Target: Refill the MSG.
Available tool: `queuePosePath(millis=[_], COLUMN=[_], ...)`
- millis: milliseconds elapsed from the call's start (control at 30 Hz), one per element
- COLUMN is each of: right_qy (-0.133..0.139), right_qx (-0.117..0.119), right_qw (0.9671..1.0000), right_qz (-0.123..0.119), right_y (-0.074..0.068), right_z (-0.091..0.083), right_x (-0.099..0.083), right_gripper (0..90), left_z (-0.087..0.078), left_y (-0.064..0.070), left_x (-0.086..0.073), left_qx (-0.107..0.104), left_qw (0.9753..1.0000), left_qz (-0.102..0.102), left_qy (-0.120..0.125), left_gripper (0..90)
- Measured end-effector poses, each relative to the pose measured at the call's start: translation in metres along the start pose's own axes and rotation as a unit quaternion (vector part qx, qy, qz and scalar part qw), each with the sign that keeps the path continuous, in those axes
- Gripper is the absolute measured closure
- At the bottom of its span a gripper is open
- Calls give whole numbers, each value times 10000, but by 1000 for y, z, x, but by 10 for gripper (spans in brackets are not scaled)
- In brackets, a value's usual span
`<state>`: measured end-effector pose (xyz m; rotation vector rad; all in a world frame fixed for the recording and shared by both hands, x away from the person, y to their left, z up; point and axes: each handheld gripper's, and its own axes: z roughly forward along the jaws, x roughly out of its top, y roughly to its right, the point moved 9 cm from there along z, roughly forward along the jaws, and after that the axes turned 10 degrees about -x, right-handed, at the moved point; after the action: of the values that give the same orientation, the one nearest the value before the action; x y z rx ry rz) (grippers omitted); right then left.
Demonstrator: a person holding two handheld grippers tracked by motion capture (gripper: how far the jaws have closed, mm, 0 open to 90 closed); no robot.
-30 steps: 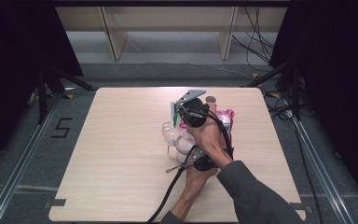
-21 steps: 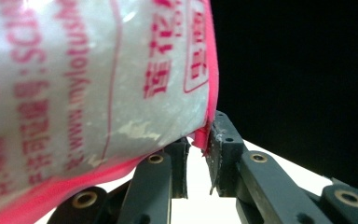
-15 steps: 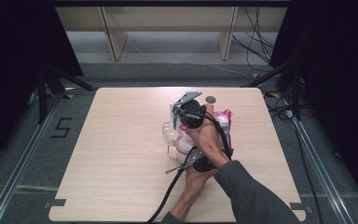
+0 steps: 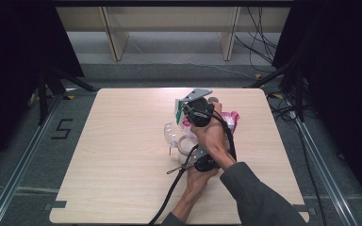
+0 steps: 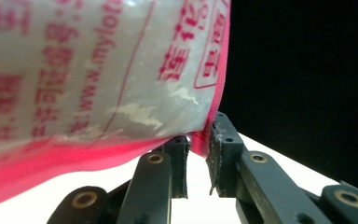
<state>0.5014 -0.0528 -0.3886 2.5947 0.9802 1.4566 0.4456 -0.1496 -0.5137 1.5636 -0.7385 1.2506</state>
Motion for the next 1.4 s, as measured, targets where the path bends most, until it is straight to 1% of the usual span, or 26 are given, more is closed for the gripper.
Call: queuePosePath(millis=[33, 67, 133, 167, 200, 233, 267, 300, 367, 400, 433, 533, 700, 800, 833, 900, 967, 1067, 1100, 1167, 1233, 1267, 1300, 1333, 1367, 1400], right_qy=[74, 68, 100, 41, 28, 39, 46, -31, -37, -58, -80, -126, -214, -300, -284, -280, -286, -284, -250, -274, -307, -241, -278, -321, -328, -326], right_qx=[-33, -41, -40, -26, -33, -51, -80, -37, -35, -39, -9, 26, -14, 61, 125, 112, 135, 171, 110, 74, 93, 18, 40, 73, 84, 51], right_qw=[10000, 10000, 9998, 9999, 9999, 9996, 9996, 9995, 9990, 9992, 9992, 9990, 9979, 9983, 9981, 9978, 9980, 9982, 9982, 9982, 9982, 9978, 9976, 9976, 9975, 9970], right_qz=[-39, -4, -138, -161, -164, -265, -273, -319, -446, -388, -402, -437, -608, -496, -535, -597, -548, -493, -535, -525, -513, -616, -634, -607, -623, -697], right_y=[2, 1, 1, -1, -3, -3, -5, -8, -10, -12, -12, -13, -16, -16, -16, -15, -15, -13, -11, -9, -9, -8, -10, -11, -12, -13], right_z=[-1, -2, -3, -4, -4, -3, -2, -2, 0, 1, 1, 2, 7, 7, 8, 8, 7, 6, 8, 8, 7, 8, 7, 6, 6, 7], right_x=[2, 2, 2, 1, 0, -1, -1, -3, -3, -4, -4, -5, -9, -11, -11, -12, -12, -11, -11, -11, -11, -10, -9, -9, -9, -8], right_gripper=[900, 900, 900, 900, 900, 900, 900, 900, 900, 900, 900, 900, 900, 900, 900, 900, 900, 900, 900, 900, 900, 900, 900, 900, 900, 900], left_z=[2, 0, 2, 2, -1, 0, 1, -1, -2, 0, 0, -1, -2, 0, -2, -1, -3, -1, -3, -1, 0, -2, -2, -2, -1, -1], left_y=[-1, -1, 0, 0, -4, 1, -2, -2, -2, -4, -4, -5, -3, -4, -1, -1, 0, 2, 1, 4, 5, 6, 6, 5, 8, 9], left_x=[2, 1, 3, 3, 0, -1, 0, 0, -1, -2, 0, -3, -5, -6, -6, -5, -7, -7, -8, -7, -5, -6, -4, -3, -2, -1], left_qx=[71, 59, 67, 77, 89, -93, 29, -86, -77, -11, 65, -36, -103, -71, -172, -143, -264, -277, -108, -310, -317, -239, -249, -402, -383, -380], left_qw=[9999, 10000, 9999, 10000, 9995, 9997, 9999, 9996, 9995, 9995, 9999, 9992, 9993, 9994, 9992, 9993, 9979, 9984, 9988, 9983, 9987, 9992, 9990, 9972, 9984, 9984], left_qz=[-16, 43, -3, 0, 181, -52, 12, 114, 141, 193, 65, 219, 91, 131, 121, 164, 310, 250, 220, 317, 258, 101, 181, 468, 293, 317], left_qy=[137, 3, 110, 57, -242, -212, -151, -251, -276, -269, -126, -329, -335, -307, -348, -304, -512, -416, -418, -379, -314, -312, -315, -412, -281, -282], left_gripper=[789, 790, 790, 791, 790, 790, 790, 790, 790, 790, 791, 791, 793, 793, 793, 793, 793, 793, 793, 793, 793, 793, 793, 793, 794, 794])
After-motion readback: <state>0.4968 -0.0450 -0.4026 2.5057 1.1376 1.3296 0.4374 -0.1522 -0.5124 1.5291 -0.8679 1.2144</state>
